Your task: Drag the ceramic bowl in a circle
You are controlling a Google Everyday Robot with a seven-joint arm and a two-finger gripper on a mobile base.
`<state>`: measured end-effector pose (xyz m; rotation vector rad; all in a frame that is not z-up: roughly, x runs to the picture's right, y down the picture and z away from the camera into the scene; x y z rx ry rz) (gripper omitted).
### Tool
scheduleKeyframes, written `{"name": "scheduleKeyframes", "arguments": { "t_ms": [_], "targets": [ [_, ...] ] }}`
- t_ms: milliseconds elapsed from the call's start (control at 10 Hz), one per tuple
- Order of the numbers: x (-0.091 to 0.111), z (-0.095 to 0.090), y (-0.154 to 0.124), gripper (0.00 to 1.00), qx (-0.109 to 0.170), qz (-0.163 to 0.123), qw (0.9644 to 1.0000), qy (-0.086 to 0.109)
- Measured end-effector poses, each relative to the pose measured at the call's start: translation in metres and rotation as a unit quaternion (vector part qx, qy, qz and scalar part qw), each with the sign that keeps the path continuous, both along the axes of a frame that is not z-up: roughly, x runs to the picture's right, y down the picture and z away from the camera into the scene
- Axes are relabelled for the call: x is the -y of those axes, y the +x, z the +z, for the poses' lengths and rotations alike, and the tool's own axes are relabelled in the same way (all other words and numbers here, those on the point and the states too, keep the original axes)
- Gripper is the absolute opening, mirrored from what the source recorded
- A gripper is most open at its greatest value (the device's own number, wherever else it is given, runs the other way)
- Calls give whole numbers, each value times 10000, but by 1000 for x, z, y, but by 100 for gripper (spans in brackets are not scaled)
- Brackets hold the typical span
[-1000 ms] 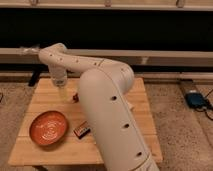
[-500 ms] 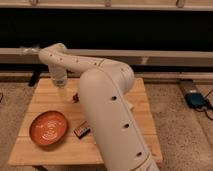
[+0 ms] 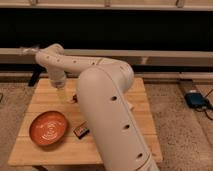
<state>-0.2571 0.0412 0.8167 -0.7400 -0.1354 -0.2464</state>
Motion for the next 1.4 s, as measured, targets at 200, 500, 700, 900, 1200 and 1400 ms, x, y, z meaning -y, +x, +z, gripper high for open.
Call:
{"name": "scheduleKeyframes", "arguments": {
  "t_ms": [200,500,700,900,1200,1400],
  "targets": [
    [-18,-17,-12,74,-64,85,9999,110],
    [-58,-39,-55,74,41,234,9994,232],
    [-74,-23,-71,74,99,298,9993,178],
    [-83,3,-95,74,192,267,9994,82],
    [-84,27,-103,74,179,168,9997,77],
    [-88,34,-103,74,148,85,9998,81]
  ]
}}
